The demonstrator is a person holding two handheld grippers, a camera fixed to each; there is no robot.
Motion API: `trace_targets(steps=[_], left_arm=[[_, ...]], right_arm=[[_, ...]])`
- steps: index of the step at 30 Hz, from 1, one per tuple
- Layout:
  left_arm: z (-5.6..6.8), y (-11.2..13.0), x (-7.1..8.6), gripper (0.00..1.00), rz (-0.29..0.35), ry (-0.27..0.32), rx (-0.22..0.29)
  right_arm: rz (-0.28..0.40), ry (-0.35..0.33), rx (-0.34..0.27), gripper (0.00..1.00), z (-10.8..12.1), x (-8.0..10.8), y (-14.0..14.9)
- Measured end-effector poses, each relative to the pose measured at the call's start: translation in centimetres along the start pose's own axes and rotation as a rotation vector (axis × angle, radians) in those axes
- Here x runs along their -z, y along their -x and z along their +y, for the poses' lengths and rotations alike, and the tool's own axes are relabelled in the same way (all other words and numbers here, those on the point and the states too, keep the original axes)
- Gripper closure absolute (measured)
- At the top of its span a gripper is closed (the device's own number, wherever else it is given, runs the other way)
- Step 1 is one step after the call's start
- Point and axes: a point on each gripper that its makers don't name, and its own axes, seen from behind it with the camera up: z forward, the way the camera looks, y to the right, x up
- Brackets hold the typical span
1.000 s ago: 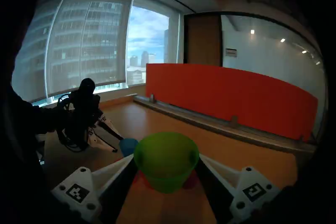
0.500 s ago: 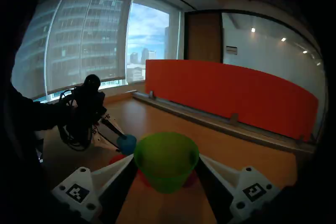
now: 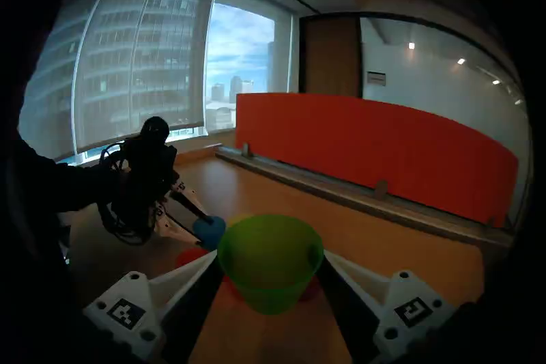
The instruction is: Pour water
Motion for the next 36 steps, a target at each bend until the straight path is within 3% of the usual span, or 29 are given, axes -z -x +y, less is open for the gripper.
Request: trace_targets(steps=[24,36], left_arm=[[-0.2,0.2,-1.5,0.14,-0.042,0.015,-0.021],[0.0,0.0,-1.7,0.17,-0.033,0.023,-0.005]], right_arm=[[-0.020,-0.012,0.006,0.09,-0.2,-0.6,0.8],[-0.018,-0.013,-0.001,0.09,-0.3,-0.6,0.9]])
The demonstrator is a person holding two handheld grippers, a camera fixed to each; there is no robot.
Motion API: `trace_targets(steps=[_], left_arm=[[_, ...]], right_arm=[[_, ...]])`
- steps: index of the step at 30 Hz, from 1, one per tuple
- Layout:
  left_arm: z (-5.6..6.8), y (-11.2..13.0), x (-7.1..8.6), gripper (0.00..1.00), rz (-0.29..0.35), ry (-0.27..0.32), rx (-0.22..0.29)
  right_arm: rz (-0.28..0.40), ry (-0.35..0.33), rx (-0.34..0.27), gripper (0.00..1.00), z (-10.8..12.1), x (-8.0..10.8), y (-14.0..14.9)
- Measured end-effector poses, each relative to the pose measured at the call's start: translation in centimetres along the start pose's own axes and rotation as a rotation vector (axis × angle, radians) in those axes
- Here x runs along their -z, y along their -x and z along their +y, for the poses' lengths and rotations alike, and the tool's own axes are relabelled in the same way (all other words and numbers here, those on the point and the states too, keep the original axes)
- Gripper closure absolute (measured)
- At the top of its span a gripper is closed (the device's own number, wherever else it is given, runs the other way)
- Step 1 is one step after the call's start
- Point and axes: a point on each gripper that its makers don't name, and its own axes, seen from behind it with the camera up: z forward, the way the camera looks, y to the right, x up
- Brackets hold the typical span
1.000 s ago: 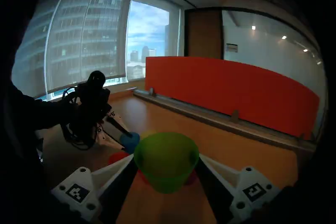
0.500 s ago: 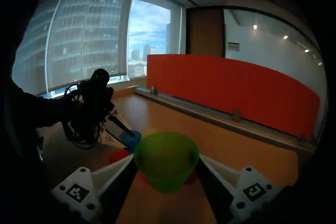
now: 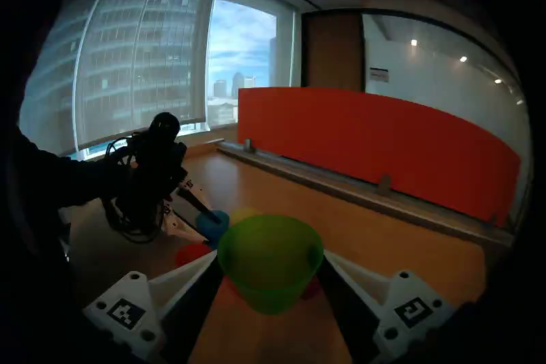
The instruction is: Pour water
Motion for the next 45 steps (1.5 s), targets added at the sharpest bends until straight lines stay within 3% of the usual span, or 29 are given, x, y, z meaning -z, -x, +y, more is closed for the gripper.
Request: trace_targets(steps=[7,15,33,45], left_arm=[[0.1,-0.2,0.8,0.17,0.023,0.006,0.009],[0.2,-2.1,3.2,0.17,0.095,-0.018,0.001],[-0.2,-10.3,11.6,0.17,0.355,-0.088,0.006],[0.5,-15.1,16.3,0.17,0.504,-0.118,0.000]], right_arm=[[0.001,0.005,-0.003,0.09,-0.1,0.1,0.0],[0.008,0.008,-0.005,0.09,-0.6,0.3,-0.5],[0.037,-0.001,-0.007,0.09,-2.5,0.7,-1.8],[0.051,0.000,-0.017,0.09,-3.1,1.5,-1.9]])
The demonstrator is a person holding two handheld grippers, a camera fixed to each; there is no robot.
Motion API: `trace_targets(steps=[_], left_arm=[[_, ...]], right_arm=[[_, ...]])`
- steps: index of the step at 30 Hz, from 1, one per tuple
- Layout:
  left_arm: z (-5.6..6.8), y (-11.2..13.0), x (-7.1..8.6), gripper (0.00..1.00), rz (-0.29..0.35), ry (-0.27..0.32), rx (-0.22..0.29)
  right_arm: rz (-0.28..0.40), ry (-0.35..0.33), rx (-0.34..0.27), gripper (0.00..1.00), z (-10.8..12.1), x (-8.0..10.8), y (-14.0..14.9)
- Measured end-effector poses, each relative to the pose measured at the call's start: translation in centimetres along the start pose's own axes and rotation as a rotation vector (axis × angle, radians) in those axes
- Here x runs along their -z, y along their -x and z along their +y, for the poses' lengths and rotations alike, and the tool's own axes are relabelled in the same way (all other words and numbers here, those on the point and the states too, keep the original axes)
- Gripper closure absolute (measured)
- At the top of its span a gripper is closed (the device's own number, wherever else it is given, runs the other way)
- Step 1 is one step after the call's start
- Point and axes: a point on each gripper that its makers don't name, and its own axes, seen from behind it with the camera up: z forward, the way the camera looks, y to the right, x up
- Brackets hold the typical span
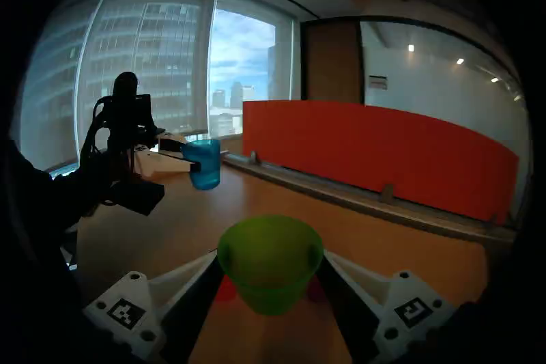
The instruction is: Pour water
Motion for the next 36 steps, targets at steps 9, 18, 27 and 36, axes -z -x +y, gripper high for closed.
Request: trace_targets(steps=[9,18,27,36], left_arm=[[0.7,-3.2,0.6,0.17,0.081,-0.004,0.016],[1.1,-5.2,1.0,0.17,0.140,0.004,0.048],[1.6,-5.4,0.9,0.17,0.134,0.016,0.046],[1.9,-5.2,0.9,0.17,0.128,0.023,0.047]], right_arm=[[0.007,-0.007,-0.003,0.09,-0.5,0.2,0.0],[0.021,-0.006,-0.005,0.09,-0.6,0.4,-0.2],[0.037,-0.005,0.001,0.09,-0.5,0.6,-0.4],[0.077,-0.014,0.015,0.09,-1.0,0.5,-1.1]])
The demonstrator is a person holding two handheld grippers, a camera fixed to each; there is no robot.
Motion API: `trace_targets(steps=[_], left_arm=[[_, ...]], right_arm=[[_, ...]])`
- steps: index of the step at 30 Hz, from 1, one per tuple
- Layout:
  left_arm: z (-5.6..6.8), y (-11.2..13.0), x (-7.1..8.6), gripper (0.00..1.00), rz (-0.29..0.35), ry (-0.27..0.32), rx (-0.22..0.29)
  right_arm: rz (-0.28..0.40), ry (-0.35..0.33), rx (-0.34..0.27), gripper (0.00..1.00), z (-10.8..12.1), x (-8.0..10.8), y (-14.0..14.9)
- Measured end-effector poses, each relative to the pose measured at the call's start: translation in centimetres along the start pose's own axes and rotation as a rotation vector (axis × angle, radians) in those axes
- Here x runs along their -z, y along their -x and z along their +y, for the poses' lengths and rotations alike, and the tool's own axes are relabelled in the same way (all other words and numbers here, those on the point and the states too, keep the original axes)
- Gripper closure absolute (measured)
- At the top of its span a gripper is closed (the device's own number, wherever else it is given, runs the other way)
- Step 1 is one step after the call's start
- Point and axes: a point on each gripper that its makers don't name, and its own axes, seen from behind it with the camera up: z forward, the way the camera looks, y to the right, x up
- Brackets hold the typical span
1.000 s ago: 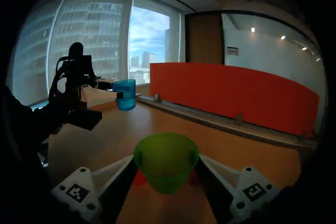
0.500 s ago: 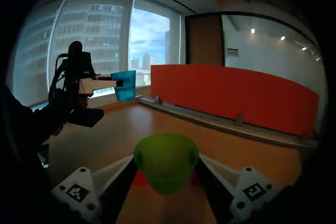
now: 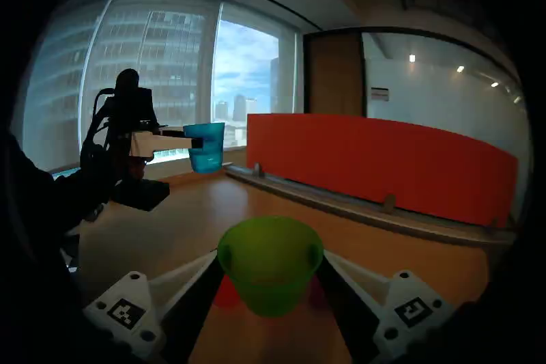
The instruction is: Pour water
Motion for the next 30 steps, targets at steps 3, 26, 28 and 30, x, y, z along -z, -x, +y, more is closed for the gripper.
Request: trace_targets(steps=[3,26,28,30], left_arm=[[0.1,-0.1,0.1,0.17,0.000,0.003,-0.002],[0.2,-0.8,1.7,0.17,0.007,0.010,-0.033],[0.2,-0.8,1.8,0.17,0.010,0.010,-0.038],[0.2,-0.9,2.0,0.17,0.013,0.011,-0.043]], right_arm=[[0.020,-0.008,0.004,0.09,-0.3,-0.2,-0.3],[0.089,-0.095,0.030,0.08,-3.4,-2.9,-2.2],[0.091,-0.100,0.029,0.08,-3.6,-3.1,-2.2],[0.092,-0.106,0.027,0.08,-3.7,-3.4,-2.2]])
